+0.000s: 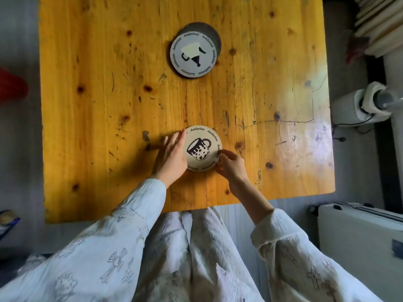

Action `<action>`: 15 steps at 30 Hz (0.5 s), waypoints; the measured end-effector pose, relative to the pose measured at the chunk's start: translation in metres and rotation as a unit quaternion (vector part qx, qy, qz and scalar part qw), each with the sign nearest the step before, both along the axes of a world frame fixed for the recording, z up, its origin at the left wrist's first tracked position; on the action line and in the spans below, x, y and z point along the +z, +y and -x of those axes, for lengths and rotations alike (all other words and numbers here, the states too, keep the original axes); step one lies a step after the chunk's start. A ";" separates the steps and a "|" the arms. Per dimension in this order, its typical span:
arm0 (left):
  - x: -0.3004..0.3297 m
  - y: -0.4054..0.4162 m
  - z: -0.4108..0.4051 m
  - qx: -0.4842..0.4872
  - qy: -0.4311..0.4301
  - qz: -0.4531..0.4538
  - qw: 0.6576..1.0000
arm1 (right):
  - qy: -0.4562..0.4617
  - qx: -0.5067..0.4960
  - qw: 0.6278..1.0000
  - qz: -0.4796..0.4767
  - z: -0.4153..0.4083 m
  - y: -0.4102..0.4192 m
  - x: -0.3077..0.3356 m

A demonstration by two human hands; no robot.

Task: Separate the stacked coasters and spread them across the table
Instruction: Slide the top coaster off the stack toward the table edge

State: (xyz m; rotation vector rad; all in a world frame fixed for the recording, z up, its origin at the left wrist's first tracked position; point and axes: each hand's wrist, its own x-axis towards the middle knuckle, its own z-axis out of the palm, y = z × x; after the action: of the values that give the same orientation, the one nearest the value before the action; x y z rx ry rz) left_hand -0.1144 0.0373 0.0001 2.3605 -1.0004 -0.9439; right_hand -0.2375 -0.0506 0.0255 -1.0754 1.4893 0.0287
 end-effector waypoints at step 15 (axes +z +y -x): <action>0.007 0.012 0.018 0.175 0.108 -0.015 0.979 | 0.017 0.158 0.982 0.106 0.013 -0.007 0.007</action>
State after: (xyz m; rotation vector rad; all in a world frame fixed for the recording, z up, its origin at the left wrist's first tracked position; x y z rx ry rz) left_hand -0.1328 0.0492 0.0076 2.2934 -0.4704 -1.0478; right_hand -0.2506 -0.0578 0.0326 -1.4846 1.3596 0.1134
